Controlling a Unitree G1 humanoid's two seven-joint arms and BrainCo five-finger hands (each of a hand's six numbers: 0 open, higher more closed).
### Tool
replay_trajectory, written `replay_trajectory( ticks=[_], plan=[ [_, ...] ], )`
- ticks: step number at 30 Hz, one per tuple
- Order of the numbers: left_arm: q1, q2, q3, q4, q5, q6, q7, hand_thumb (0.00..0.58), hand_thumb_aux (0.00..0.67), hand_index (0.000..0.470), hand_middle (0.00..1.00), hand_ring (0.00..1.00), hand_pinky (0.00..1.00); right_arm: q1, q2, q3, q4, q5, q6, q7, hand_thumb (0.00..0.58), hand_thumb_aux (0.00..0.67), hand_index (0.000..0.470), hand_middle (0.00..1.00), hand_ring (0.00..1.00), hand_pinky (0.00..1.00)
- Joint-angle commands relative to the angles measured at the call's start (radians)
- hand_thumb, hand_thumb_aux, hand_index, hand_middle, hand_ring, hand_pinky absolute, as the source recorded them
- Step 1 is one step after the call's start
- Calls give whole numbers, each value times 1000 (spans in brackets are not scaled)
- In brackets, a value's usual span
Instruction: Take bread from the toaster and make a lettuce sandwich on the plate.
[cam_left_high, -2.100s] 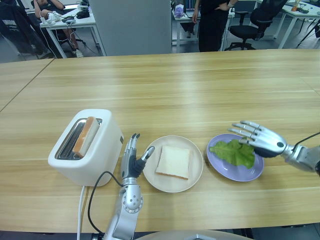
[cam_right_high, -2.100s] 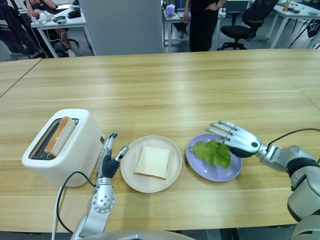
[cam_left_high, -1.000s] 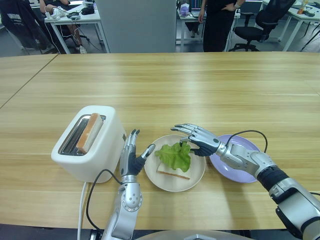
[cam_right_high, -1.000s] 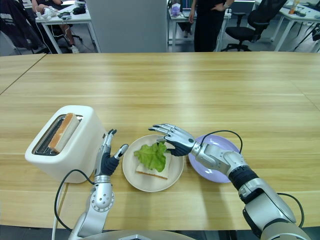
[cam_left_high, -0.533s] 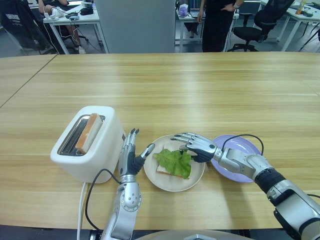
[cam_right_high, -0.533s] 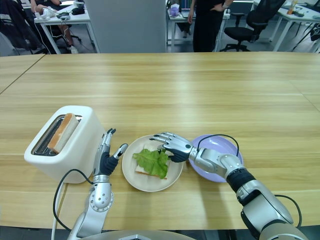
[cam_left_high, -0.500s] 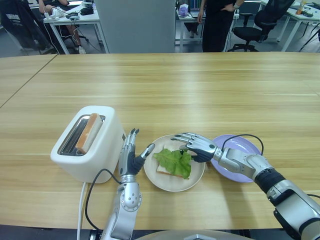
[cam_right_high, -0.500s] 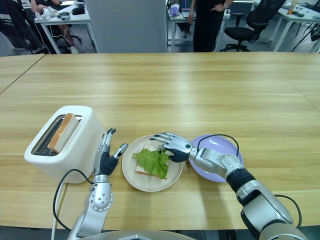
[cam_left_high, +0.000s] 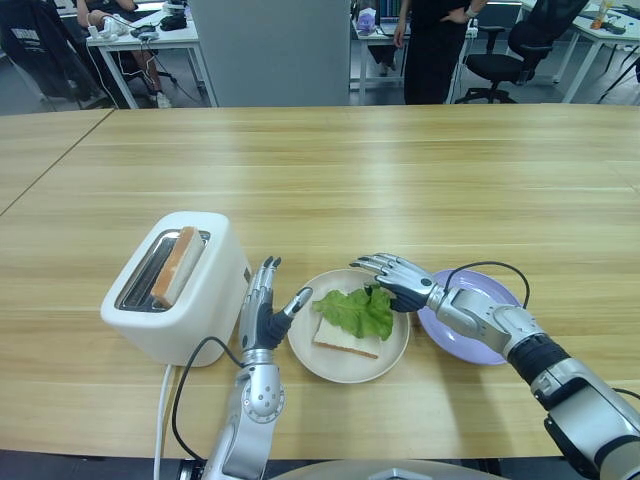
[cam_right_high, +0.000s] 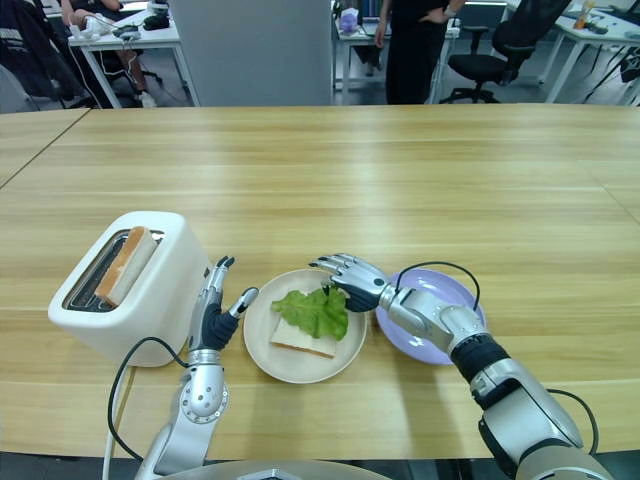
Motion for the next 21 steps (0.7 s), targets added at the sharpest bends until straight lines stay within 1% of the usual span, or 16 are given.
replay_trajectory(
  ticks=[1,6,13,15,21],
  plan=[
    [-1,0,-4,10,2,6,-8,0,0,0,0,0,0,-3,-8,-5,-7,9,3,24,0,0,0,0,0,0],
    [-7,1,-3,16,0,5,-8,0,0,0,0,0,0,27,-24,-8,-75,16,7,68,0,0,0,0,0,0],
    [-14,2,-4,22,-2,5,-8,0,0,0,0,0,0,111,-95,-72,-316,78,36,187,0,0,0,0,0,0],
    [-20,3,-4,24,-1,6,-9,0,0,0,0,0,0,127,-121,-87,-363,59,47,198,0,0,0,0,0,0],
    [-19,9,-2,-4,6,11,-17,0,0,0,0,0,0,108,-201,-142,-385,-11,111,184,0,0,0,0,0,0]
  ],
)
